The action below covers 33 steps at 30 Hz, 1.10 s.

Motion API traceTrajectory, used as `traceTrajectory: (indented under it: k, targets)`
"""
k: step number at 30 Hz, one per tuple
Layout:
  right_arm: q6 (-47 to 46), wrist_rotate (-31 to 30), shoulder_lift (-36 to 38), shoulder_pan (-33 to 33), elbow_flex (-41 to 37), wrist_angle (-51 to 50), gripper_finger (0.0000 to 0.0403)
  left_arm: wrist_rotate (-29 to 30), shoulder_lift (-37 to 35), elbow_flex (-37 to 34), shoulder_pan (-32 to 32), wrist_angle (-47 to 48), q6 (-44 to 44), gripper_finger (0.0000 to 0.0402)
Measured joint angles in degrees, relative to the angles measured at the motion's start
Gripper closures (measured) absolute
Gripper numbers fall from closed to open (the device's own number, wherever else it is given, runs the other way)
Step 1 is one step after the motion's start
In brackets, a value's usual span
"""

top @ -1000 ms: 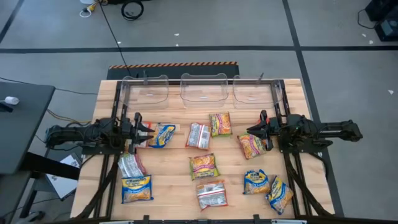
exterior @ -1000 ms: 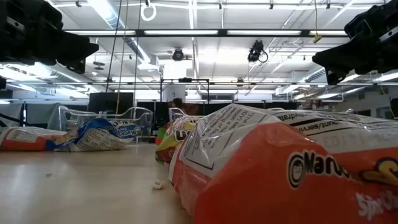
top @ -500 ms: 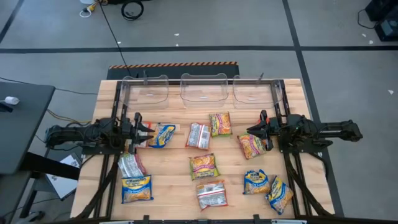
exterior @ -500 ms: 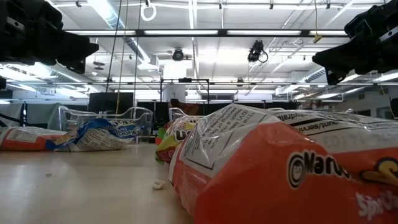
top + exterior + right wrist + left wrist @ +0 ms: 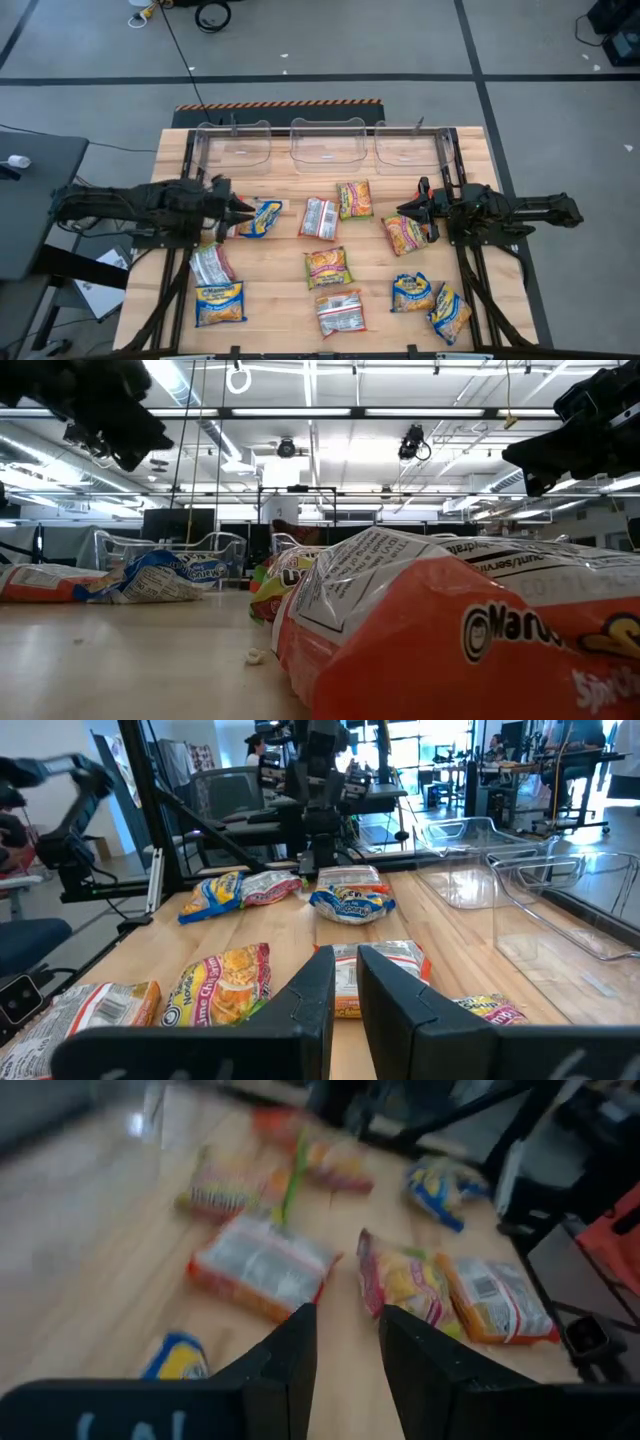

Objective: Sort Maruchan noodles
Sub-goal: Put the blue noodle pack into the left transparent bin

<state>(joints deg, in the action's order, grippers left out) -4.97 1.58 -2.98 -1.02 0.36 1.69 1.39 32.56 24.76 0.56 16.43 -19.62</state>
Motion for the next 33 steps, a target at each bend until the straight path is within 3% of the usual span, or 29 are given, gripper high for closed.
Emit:
traceTrajectory:
  k: [6, 9, 15, 18, 21, 27, 33]
  targets:
    - [0.0, 0.0, 0.0, 0.0, 0.0, 0.0, 0.0350, 6.4, 19.9, 6.6, -0.4, 0.5, -13.6, 0.0285]
    - [0.0, 0.0, 0.0, 0.0, 0.0, 0.0, 0.0350, 9.3, 30.8, 14.7, 0.6, 4.0, -22.5, 0.0285]
    - [0.0, 0.0, 0.0, 0.0, 0.0, 0.0, 0.0350, 13.9, 51.6, 38.9, 4.3, 32.3, -30.3, 0.0285]
    - [0.0, 0.0, 0.0, 0.0, 0.0, 0.0, 0.0350, 14.1, 59.0, 47.3, 5.9, 44.0, -34.1, 0.0285]
    - [0.0, 0.0, 0.0, 0.0, 0.0, 0.0, 0.0350, 13.9, 63.8, 51.1, 7.1, 48.7, -38.7, 0.0285]
    - [0.0, 0.0, 0.0, 0.0, 0.0, 0.0, 0.0350, 13.3, 69.1, 51.4, 8.6, 51.0, -45.8, 0.0281]
    - [0.0, 0.0, 0.0, 0.0, 0.0, 0.0, 0.0350, 18.3, 70.8, 51.4, 9.1, 50.6, -47.2, 0.0223]
